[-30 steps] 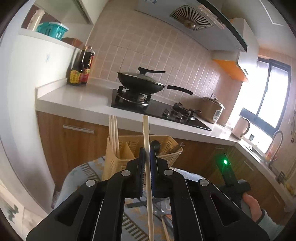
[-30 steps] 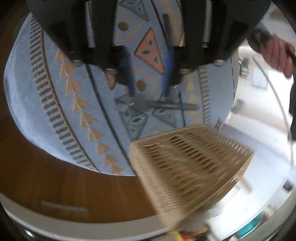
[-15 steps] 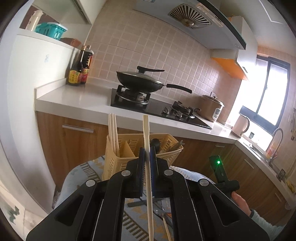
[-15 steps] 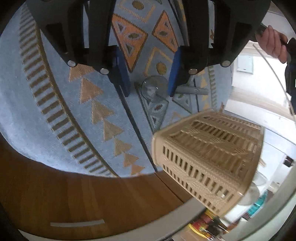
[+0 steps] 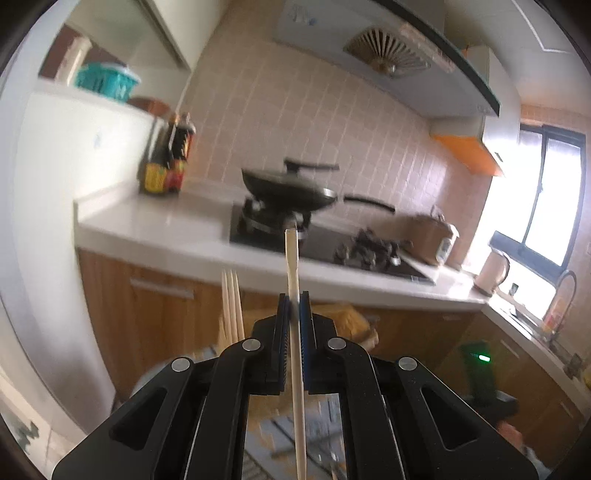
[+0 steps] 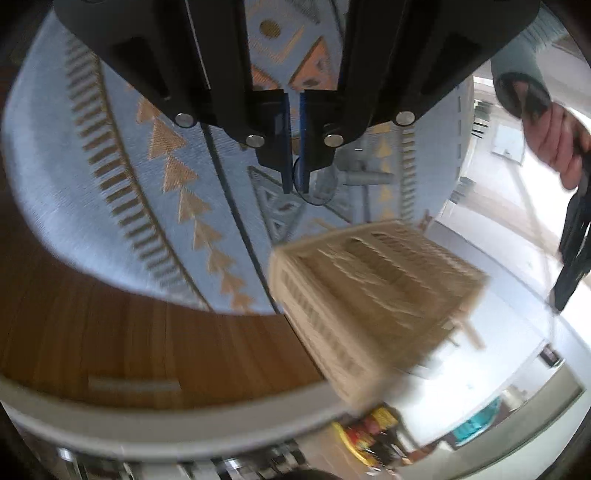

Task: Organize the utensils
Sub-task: 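Lower the chopstick into the basket with the left tool while the right tool drops its spoon in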

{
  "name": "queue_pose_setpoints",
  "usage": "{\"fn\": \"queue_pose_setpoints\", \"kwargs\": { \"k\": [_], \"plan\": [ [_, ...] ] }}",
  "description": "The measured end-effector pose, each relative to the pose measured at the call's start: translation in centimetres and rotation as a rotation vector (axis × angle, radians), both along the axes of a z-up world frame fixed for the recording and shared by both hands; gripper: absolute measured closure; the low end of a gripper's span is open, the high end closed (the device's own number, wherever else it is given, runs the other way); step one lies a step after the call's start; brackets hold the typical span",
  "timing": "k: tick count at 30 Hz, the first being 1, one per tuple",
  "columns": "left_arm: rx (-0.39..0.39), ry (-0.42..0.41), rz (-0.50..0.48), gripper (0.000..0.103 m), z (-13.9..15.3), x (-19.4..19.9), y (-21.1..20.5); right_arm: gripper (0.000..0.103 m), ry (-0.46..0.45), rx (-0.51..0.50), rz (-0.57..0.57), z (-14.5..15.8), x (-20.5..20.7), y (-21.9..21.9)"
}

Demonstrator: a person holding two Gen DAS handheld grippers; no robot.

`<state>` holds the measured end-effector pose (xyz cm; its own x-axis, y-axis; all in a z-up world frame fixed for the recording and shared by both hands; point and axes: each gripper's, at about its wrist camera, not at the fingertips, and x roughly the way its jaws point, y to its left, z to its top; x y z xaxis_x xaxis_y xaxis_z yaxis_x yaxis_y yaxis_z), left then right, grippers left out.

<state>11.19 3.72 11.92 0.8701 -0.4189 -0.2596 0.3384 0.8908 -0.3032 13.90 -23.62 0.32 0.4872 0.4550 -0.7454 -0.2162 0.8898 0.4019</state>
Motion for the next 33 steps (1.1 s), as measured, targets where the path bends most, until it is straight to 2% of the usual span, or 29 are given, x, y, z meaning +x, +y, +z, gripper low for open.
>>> {"fn": "queue_pose_setpoints", "kwargs": {
  "k": [5, 14, 16, 19, 23, 25, 29, 33],
  "plan": [
    [0.008, -0.126, 0.073, 0.100, 2.7, 0.3, 0.0, 0.101, -0.139, -0.068, 0.023, 7.0, -2.5, 0.5],
    [0.043, -0.280, 0.160, 0.100, 5.1, 1.1, -1.5, 0.101, -0.272, -0.122, 0.051, 16.4, -3.8, 0.2],
    [0.037, -0.277, 0.136, 0.100, 5.2, 1.6, -1.6, 0.101, -0.279, -0.125, 0.047, 17.2, -3.3, 0.4],
    [0.054, -0.305, 0.169, 0.100, 4.8, 2.2, -1.6, 0.101, -0.314, -0.149, 0.025, 18.1, -2.6, 0.6],
    [0.011, -0.292, 0.184, 0.100, 3.8, 4.0, -1.0, 0.101, -0.331, -0.177, -0.002, 18.0, -0.7, 1.4],
    [0.005, -0.291, 0.206, 0.100, 3.1, 4.7, -0.8, 0.101, -0.333, -0.231, -0.019, 17.6, 0.6, 2.4],
    [0.051, -0.281, 0.257, 0.099, 0.8, 5.6, -1.4, 0.101, -0.307, -0.342, -0.017, 16.0, 2.8, 4.8],
    [0.087, -0.269, 0.245, 0.099, -0.7, 5.6, -2.2, 0.101, -0.304, -0.429, 0.005, 14.4, 3.6, 7.0]
  ]
}}
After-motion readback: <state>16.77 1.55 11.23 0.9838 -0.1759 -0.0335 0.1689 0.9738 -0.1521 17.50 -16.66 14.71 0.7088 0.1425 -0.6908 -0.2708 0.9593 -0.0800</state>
